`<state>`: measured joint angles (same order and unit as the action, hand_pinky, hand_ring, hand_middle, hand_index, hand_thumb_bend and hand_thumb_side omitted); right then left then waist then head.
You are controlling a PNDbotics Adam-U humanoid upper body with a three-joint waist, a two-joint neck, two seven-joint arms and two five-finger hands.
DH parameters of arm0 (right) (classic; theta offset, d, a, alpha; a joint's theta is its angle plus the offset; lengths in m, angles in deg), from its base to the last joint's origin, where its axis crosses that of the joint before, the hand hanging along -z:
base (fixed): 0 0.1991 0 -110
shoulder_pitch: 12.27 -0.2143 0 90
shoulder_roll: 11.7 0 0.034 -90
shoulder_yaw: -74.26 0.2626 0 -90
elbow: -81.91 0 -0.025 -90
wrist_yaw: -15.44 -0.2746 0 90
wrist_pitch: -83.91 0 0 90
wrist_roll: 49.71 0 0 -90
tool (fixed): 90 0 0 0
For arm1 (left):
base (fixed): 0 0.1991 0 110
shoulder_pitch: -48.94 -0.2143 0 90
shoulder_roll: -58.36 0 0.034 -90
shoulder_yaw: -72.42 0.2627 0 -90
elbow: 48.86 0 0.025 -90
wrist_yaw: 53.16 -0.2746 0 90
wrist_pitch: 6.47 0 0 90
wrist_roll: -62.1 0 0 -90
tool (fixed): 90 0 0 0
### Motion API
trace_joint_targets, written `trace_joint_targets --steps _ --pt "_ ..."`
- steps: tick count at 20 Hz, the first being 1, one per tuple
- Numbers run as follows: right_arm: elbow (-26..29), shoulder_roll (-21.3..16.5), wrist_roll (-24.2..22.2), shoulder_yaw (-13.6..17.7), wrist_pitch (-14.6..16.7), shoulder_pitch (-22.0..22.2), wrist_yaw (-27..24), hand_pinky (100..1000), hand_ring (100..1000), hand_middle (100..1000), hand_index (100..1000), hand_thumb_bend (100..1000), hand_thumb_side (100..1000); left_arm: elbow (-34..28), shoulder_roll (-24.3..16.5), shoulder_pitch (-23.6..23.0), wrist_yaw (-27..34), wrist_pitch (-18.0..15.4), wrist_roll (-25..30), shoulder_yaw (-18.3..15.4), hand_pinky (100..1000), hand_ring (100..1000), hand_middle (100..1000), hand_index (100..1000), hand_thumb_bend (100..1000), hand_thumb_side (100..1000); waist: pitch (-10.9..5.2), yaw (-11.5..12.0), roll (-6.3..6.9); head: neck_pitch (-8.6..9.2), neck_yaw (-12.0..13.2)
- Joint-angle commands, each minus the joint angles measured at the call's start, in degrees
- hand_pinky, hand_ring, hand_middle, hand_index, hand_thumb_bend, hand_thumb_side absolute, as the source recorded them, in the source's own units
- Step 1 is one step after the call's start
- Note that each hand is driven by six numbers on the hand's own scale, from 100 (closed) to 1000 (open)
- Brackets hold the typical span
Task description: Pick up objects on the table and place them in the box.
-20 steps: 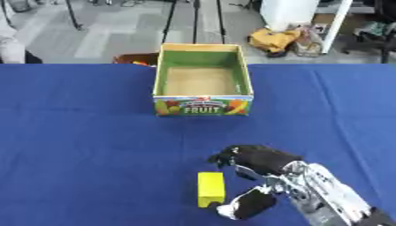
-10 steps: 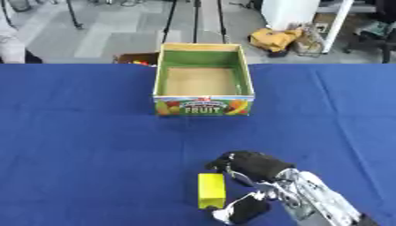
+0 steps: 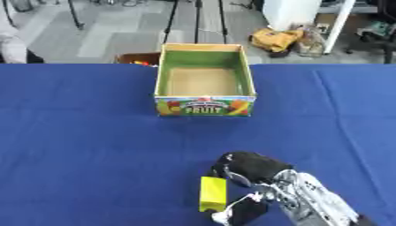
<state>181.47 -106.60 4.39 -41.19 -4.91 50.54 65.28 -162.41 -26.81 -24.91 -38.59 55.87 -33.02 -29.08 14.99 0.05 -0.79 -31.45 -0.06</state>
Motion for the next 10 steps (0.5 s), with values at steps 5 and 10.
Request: trace_joint_targets --steps 5,10 --pt "0.2 -0.3 1.0 0.6 -0.9 -0.6 -1.6 929 904 535 771 312 587 -1.0 -0.5 0.8 -0.2 0.0 0.3 0.0 558 802 899 949 100 1000 -0.50 0.2 0.11 0.92 -0.1" --pt "0.2 -0.3 2.2 0.7 -1.7 -0.6 -2.3 919 882 486 727 230 518 -1.0 -0.4 0.8 -0.3 0.1 0.4 0.0 559 803 899 949 100 1000 -0.31 0.1 0.15 0.93 -0.2"
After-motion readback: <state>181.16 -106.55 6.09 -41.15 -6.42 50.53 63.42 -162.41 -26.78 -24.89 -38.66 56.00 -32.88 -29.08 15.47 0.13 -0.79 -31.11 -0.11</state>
